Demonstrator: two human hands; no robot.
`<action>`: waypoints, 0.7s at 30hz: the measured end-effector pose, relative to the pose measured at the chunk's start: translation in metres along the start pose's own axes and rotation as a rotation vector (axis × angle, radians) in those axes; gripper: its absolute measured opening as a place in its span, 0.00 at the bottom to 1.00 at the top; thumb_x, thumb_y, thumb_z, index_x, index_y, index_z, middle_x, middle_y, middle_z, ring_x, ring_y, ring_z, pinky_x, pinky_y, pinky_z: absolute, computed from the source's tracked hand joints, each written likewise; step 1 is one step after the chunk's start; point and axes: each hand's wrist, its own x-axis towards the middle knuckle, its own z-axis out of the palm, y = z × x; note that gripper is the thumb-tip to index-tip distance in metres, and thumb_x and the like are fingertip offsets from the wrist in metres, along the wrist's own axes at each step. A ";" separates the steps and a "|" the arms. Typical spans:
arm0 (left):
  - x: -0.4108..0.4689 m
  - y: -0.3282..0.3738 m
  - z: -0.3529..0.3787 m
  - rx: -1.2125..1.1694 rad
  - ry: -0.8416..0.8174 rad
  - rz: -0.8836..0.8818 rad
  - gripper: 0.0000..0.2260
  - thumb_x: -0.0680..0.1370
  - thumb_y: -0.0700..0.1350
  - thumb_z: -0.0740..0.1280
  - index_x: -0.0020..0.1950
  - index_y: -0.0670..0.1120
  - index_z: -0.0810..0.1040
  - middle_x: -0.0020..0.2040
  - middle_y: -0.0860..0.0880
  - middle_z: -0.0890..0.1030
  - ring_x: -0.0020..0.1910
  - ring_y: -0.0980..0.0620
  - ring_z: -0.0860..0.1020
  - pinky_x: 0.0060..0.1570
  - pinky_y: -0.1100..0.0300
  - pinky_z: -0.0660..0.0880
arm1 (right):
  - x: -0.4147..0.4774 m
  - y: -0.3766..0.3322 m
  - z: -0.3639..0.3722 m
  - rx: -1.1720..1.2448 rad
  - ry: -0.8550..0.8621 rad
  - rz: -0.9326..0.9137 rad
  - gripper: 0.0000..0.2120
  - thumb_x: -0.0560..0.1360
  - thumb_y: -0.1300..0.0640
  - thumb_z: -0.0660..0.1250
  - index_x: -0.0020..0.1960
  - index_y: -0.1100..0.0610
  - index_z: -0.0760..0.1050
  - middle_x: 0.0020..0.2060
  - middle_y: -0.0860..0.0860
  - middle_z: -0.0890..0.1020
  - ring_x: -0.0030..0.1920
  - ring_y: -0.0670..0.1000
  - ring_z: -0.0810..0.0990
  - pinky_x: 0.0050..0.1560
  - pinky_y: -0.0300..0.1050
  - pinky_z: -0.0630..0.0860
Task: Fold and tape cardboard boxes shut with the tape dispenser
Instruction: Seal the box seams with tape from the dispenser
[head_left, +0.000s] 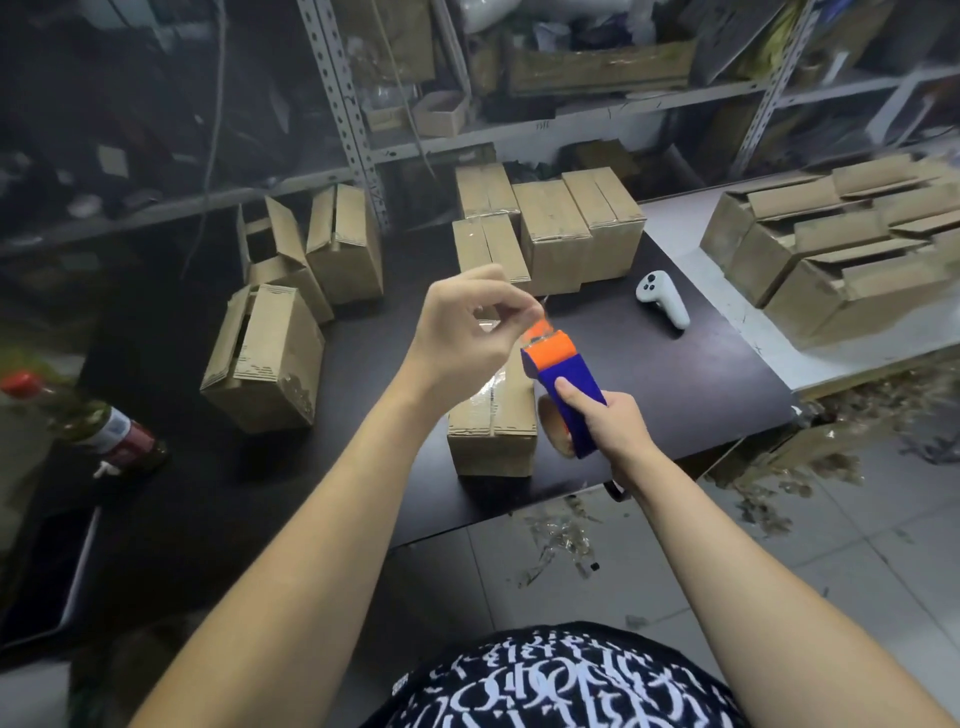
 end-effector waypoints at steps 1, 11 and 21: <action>0.000 0.004 0.000 -0.035 0.033 -0.010 0.01 0.76 0.33 0.74 0.46 0.36 0.85 0.40 0.47 0.81 0.39 0.55 0.78 0.38 0.63 0.73 | 0.006 -0.003 0.001 0.016 0.058 0.038 0.20 0.74 0.42 0.75 0.42 0.59 0.78 0.34 0.52 0.81 0.35 0.51 0.78 0.37 0.42 0.73; 0.000 0.024 -0.029 -0.239 0.032 -0.291 0.04 0.76 0.41 0.76 0.44 0.41 0.84 0.38 0.49 0.84 0.36 0.53 0.79 0.39 0.60 0.76 | 0.038 0.041 -0.013 -0.648 0.282 -0.056 0.18 0.80 0.47 0.65 0.53 0.63 0.76 0.52 0.61 0.82 0.54 0.64 0.79 0.50 0.52 0.74; -0.025 0.011 -0.032 -0.190 -0.033 -0.483 0.06 0.77 0.43 0.75 0.42 0.43 0.83 0.30 0.54 0.78 0.32 0.58 0.74 0.34 0.68 0.71 | 0.029 0.052 0.014 -0.631 0.360 -0.321 0.11 0.72 0.56 0.75 0.50 0.59 0.79 0.49 0.57 0.81 0.52 0.60 0.80 0.55 0.54 0.75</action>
